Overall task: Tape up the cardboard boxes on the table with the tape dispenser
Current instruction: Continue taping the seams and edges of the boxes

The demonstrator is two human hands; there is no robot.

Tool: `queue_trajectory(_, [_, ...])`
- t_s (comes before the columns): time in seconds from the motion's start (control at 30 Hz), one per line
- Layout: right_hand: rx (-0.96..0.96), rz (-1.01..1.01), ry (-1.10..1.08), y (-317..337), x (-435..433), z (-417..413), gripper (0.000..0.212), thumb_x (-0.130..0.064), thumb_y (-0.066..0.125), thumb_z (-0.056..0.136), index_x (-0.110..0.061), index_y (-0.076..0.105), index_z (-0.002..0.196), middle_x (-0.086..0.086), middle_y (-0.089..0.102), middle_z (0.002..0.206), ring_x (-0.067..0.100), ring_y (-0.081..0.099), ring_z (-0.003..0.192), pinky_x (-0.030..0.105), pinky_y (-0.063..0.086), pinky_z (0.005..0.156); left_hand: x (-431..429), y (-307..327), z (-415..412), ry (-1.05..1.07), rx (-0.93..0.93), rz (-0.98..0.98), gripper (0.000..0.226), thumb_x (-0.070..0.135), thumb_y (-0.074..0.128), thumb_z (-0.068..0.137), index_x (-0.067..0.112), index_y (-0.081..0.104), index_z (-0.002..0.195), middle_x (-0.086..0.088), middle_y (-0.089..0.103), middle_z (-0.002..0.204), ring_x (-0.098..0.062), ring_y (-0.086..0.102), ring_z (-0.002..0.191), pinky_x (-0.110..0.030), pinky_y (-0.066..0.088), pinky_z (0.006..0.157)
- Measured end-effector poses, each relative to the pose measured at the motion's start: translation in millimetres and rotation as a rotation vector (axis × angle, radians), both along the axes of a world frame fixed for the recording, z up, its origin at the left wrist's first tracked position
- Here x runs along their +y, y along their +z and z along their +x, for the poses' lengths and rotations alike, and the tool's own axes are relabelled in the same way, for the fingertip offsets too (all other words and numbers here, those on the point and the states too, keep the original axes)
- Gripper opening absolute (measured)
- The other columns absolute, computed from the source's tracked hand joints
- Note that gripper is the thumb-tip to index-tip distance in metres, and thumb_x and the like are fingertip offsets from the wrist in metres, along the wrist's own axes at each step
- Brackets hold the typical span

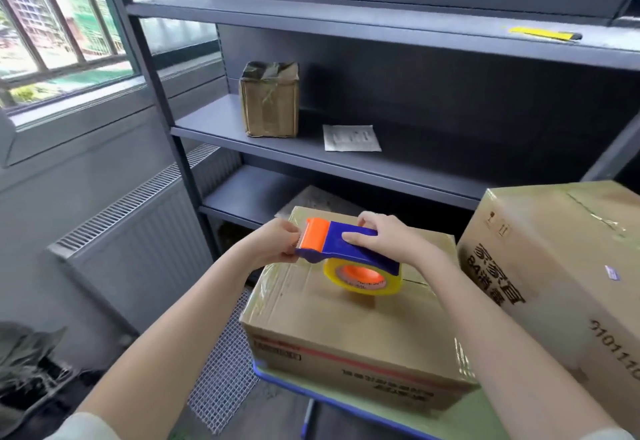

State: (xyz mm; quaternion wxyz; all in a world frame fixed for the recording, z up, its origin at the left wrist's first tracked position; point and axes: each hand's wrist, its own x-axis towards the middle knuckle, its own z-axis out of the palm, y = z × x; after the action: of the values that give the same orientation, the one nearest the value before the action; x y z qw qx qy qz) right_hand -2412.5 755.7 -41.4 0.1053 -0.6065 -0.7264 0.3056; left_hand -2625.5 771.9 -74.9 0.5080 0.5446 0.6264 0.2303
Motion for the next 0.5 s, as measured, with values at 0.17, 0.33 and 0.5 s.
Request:
queue_trajectory(0.17, [-0.314,0.374,0.097,0.9,-5.2,1.8,0.037,-0.048,0.042,0.096,-0.026,0.048,0.125,-0.001,0.061,0.118,0.018,0.056,0.101,0.028,0.039,0.071,11.7,3.3,6.1,-0.007,-0.051,-0.021,0.03,0.0,0.044,0.088,0.009,0.041,0.059,0.001,0.037,0.047,-0.015,0.037,0.052,-0.026,0.047,0.063])
queue_trajectory(0.33, [-0.366,0.354,0.145,-12.6,-13.7,1.2,0.079,-0.07,0.055,0.077,-0.024,0.035,0.138,-0.004,0.053,0.124,0.016,0.053,0.109,0.022,0.04,0.074,16.3,5.2,8.7,-0.01,-0.093,-0.049,0.035,0.003,0.049,0.091,0.009,0.043,0.057,0.005,0.041,0.038,-0.01,0.04,0.043,-0.029,0.044,0.065])
queue_trajectory(0.5, [-0.388,0.342,0.111,-18.7,-2.3,2.8,0.073,-0.045,0.076,0.073,-0.022,0.036,0.13,0.001,0.054,0.121,0.02,0.055,0.105,0.024,0.043,0.072,21.6,4.5,8.2,0.012,-0.177,-0.143,0.025,-0.001,0.043,0.093,0.001,0.052,0.071,-0.009,0.056,0.057,-0.014,0.049,0.053,-0.027,0.044,0.061])
